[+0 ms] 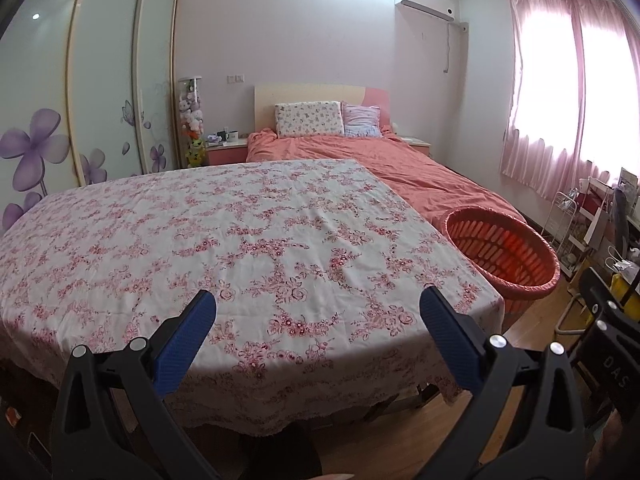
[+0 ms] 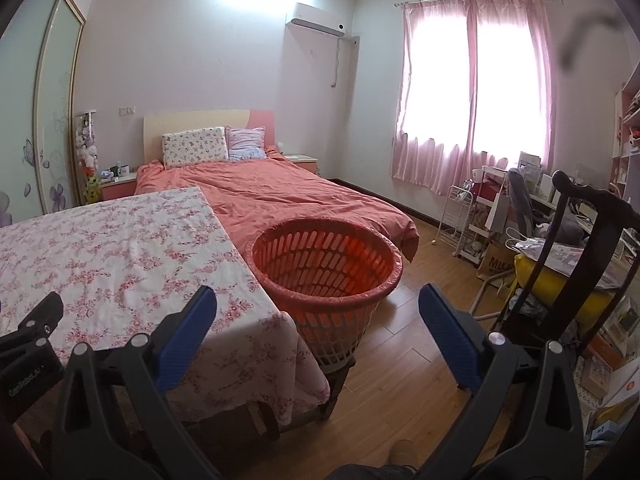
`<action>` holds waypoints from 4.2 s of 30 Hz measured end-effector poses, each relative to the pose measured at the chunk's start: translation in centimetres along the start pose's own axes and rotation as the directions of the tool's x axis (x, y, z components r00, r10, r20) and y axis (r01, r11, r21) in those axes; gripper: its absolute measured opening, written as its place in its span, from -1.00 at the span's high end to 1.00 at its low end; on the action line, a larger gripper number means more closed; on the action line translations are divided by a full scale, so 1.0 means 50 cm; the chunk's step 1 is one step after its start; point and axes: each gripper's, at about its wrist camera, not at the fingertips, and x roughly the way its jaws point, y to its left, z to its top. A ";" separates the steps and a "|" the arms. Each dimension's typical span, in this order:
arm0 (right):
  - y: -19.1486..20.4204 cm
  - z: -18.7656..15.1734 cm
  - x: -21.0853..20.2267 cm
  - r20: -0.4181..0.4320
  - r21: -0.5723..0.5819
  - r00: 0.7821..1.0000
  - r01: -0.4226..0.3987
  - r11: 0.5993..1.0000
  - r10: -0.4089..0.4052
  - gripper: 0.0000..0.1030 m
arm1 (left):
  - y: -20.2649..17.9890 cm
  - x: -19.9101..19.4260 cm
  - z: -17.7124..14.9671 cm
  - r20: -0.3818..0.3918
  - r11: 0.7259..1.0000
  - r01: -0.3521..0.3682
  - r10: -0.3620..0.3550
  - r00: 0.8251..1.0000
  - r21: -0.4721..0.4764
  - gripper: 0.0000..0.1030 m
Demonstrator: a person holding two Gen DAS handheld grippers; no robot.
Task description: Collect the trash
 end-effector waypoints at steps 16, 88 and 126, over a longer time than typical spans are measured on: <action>0.005 -0.020 0.029 -0.071 -0.009 0.997 0.010 1.000 -0.011 -0.92 | -0.003 0.009 -0.012 -0.047 1.000 -0.002 0.002 0.999 -0.007 -0.95; 0.011 -0.028 0.033 -0.075 -0.014 0.997 -0.002 1.000 0.001 -0.92 | 0.014 -0.016 -0.003 -0.006 0.998 -0.043 0.043 0.999 -0.045 -0.95; 0.009 -0.028 0.034 -0.076 -0.014 0.997 -0.003 1.000 0.002 -0.92 | 0.014 -0.014 0.000 -0.010 0.998 -0.050 0.050 0.999 -0.046 -0.95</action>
